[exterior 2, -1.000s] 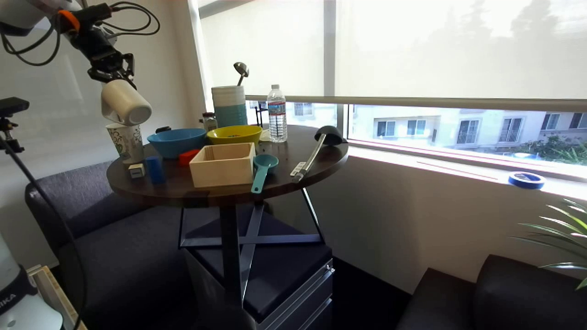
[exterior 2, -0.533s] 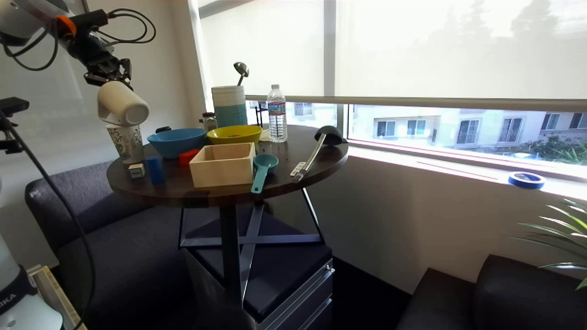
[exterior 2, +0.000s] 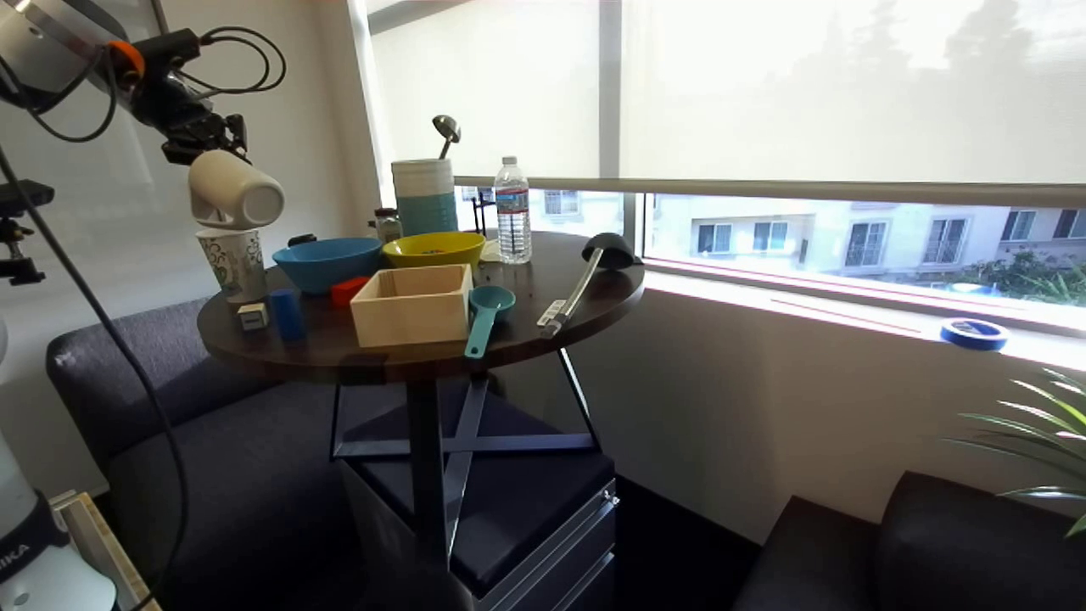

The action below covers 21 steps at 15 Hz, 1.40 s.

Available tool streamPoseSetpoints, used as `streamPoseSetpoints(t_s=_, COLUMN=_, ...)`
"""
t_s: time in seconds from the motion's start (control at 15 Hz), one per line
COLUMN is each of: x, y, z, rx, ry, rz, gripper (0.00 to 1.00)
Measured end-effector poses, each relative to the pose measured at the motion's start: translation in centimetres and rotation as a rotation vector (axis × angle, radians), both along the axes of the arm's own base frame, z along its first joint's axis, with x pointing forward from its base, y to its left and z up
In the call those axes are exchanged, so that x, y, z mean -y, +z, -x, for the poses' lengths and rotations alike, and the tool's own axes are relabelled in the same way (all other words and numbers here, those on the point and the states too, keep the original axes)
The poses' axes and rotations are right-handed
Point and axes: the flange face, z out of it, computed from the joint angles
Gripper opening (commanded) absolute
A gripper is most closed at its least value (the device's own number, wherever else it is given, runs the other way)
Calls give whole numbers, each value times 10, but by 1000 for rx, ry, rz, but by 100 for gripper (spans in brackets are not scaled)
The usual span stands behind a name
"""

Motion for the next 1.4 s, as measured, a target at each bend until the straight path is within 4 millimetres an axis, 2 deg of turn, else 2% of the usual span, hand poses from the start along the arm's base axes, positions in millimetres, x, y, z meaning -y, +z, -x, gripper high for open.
streamPoseSetpoints(t_s=0.53, x=-18, y=-20, z=7, rx=-22, ry=20, rz=139, gripper=1)
streamPoseSetpoints(t_s=1.0, x=-24, y=-29, z=-2, rx=-1, ry=44, rz=201, gripper=1)
streamPoseSetpoints(t_s=1.4, x=-32, y=-44, z=-3, rx=-15, ry=52, rz=264, gripper=1)
